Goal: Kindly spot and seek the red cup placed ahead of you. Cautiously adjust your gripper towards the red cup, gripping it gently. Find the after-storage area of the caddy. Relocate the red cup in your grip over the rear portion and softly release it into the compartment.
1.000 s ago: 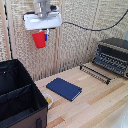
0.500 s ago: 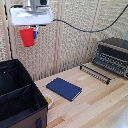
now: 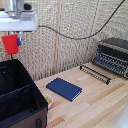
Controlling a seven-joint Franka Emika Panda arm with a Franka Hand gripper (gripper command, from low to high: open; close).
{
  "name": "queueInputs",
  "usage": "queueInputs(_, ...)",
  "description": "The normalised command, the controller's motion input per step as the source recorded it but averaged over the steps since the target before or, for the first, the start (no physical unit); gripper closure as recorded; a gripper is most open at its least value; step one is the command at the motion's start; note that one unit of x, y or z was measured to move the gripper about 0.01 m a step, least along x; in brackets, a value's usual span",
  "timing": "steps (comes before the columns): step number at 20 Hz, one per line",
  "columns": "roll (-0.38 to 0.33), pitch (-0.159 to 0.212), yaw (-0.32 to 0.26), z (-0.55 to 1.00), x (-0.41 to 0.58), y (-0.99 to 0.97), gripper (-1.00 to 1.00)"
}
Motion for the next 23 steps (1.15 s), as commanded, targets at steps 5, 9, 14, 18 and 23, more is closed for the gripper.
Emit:
queueInputs(5,-0.012,-0.041,0.092,-0.27,0.0,0.22,1.0)
queueInputs(9,-0.004,-0.032,0.161,-0.24,0.038,-0.01,-1.0)
queueInputs(14,0.0,-0.049,0.29,-0.19,0.108,-0.18,-1.0)
queueInputs(18,0.0,-0.046,0.317,-0.08,0.166,-0.19,-1.0)
queueInputs(23,0.013,0.03,0.104,0.11,0.225,-0.17,-1.0)
